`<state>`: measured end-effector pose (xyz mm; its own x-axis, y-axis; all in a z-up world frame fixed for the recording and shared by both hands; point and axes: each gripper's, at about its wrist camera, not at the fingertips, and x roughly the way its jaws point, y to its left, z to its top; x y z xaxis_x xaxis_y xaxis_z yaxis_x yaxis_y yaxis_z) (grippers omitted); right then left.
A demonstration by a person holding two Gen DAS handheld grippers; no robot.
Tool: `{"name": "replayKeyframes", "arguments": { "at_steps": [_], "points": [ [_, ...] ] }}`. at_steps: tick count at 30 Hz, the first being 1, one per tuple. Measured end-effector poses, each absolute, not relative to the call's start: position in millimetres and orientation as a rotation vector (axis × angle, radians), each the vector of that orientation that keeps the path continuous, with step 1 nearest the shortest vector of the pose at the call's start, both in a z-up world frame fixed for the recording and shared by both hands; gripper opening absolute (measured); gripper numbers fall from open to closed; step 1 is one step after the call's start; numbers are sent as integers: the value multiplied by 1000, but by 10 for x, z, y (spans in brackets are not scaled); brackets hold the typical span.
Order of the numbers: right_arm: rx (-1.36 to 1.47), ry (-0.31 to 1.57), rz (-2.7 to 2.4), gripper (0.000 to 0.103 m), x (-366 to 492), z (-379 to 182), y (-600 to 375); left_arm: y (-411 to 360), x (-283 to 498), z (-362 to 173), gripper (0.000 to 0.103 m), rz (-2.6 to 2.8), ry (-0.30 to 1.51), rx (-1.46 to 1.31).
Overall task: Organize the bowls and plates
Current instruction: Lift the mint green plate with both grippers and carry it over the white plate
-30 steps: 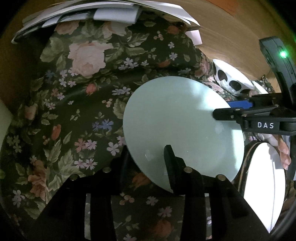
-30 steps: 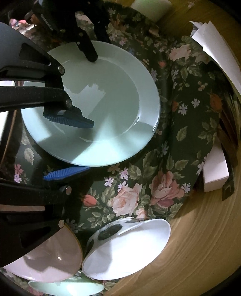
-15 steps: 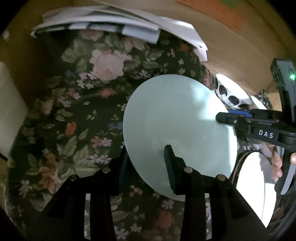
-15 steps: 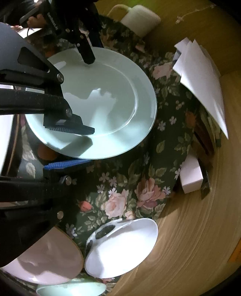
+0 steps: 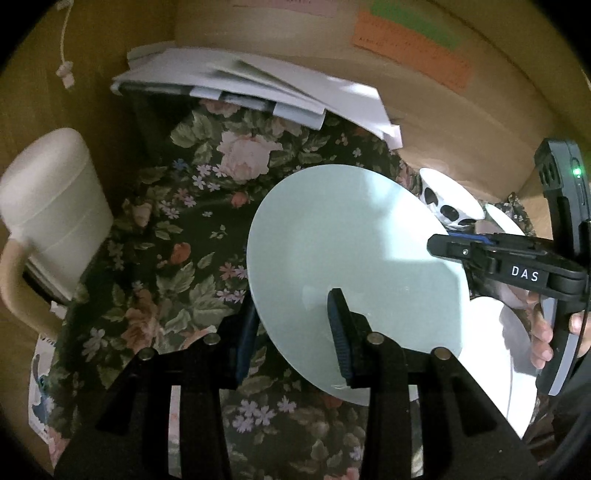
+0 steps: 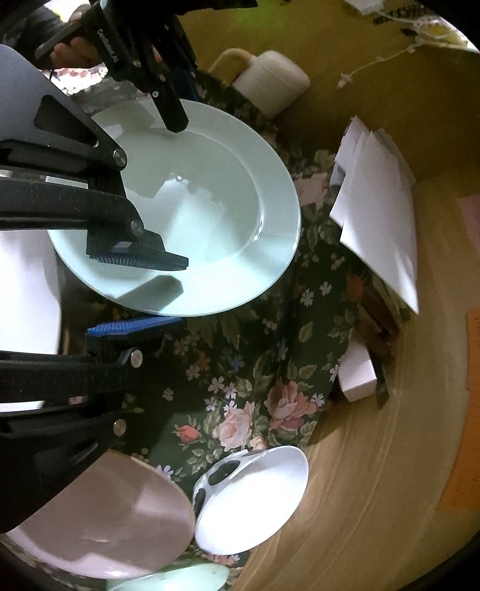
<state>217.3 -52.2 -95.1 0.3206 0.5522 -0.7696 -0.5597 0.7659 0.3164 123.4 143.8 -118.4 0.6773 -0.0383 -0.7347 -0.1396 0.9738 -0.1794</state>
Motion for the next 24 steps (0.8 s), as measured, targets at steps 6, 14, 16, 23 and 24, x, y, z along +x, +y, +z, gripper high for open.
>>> {"name": "replayKeyframes", "arguments": {
  "at_steps": [6,14,16,23,24],
  "points": [
    [15,976,718,22,1981,-860,-630,1356,1095,-1090,36,42,808,-219],
    [47,948,683,22,1680,-782,-878,1152,939,-1055,36,-2,810,-188],
    [57,944,670,22,1602,-781,-957,1097,902,-1049,36,-17,810,-180],
    [95,935,619,22,1361,-766,-1233,850,787,-1013,36,-72,801,-154],
    [102,934,610,22,1329,-766,-1277,818,776,-1006,36,-81,799,-151]
  ]
}}
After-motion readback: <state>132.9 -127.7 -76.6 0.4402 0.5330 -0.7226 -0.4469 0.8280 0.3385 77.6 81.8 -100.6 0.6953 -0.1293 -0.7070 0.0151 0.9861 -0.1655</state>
